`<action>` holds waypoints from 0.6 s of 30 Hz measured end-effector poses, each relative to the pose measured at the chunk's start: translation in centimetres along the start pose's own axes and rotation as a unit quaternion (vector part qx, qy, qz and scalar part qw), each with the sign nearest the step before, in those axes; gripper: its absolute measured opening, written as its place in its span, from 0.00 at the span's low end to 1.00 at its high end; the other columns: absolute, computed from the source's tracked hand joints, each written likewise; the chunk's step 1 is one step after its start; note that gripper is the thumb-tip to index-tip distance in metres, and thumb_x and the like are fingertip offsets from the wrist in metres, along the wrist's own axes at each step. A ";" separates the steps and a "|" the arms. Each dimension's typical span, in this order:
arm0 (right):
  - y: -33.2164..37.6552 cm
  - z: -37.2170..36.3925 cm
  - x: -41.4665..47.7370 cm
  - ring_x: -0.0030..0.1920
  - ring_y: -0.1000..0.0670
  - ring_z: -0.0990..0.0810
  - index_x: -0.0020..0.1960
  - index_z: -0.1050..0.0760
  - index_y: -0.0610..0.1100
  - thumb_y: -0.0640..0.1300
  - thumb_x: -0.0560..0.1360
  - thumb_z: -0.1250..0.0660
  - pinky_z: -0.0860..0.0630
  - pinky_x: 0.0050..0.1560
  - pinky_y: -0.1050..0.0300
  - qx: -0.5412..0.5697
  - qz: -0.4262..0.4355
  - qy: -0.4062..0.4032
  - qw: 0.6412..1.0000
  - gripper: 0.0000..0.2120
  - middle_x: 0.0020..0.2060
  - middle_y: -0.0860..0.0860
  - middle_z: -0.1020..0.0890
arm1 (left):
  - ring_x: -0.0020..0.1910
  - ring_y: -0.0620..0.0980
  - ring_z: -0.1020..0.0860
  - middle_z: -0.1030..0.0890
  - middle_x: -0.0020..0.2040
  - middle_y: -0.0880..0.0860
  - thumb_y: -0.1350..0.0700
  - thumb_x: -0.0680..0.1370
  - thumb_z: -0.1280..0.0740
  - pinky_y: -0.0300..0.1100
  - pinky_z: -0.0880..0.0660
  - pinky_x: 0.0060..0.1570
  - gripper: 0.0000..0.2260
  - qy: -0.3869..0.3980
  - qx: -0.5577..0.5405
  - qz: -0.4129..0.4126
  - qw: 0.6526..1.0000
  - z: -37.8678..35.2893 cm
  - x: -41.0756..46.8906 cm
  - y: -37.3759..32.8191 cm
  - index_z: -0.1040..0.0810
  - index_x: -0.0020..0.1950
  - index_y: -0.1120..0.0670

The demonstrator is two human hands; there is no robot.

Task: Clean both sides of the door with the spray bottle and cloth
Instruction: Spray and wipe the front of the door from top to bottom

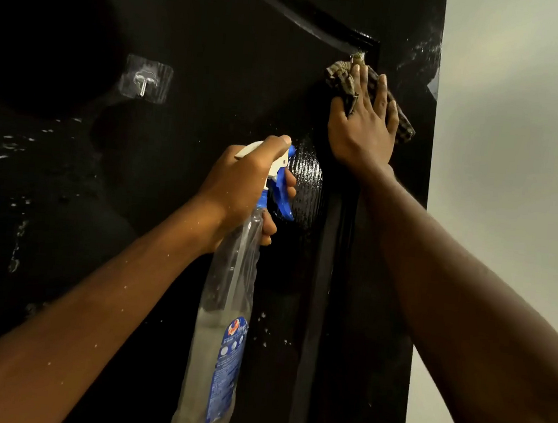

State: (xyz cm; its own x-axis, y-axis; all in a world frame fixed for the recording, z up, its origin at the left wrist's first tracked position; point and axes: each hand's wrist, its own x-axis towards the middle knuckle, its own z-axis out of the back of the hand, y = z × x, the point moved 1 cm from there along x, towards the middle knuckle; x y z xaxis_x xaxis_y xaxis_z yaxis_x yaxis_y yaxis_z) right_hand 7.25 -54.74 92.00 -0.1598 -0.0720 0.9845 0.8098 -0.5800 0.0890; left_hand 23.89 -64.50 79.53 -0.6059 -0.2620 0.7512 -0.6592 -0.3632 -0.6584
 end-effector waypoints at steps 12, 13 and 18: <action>-2.2 -2.6 -18.3 0.81 0.52 0.59 0.82 0.56 0.54 0.61 0.81 0.59 0.59 0.80 0.47 -0.053 0.063 0.000 0.997 0.32 0.82 0.56 0.53 | 0.22 0.55 0.28 0.18 0.45 0.64 0.41 0.80 0.39 0.44 0.28 0.26 0.24 -0.030 0.007 0.020 0.999 1.2 -4.3 3.3 0.21 0.46 0.63; -2.5 -2.8 -20.2 0.82 0.52 0.58 0.82 0.55 0.53 0.61 0.81 0.58 0.58 0.80 0.46 -0.054 0.069 0.002 0.996 0.31 0.82 0.55 0.52 | 0.22 0.56 0.28 0.17 0.45 0.63 0.41 0.80 0.39 0.44 0.27 0.26 0.24 -0.032 0.015 0.026 0.999 1.2 -5.0 3.9 0.21 0.45 0.62; -2.9 -3.3 -25.8 0.82 0.52 0.57 0.82 0.51 0.53 0.56 0.80 0.54 0.57 0.80 0.46 -0.019 0.028 0.014 0.999 0.31 0.82 0.56 0.49 | 0.21 0.56 0.27 0.16 0.41 0.58 0.42 0.80 0.39 0.46 0.26 0.27 0.23 -0.046 0.032 0.064 0.996 1.5 -8.7 6.9 0.20 0.44 0.62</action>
State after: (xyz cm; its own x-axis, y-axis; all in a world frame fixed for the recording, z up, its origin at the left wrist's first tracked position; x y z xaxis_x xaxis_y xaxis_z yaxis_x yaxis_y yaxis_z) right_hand 7.14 -53.91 65.86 -0.1303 -0.1283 0.9831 0.7962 -0.6044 0.0267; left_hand 25.26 -66.07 68.56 -0.6378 -0.3888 0.6649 -0.5485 -0.3768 -0.7464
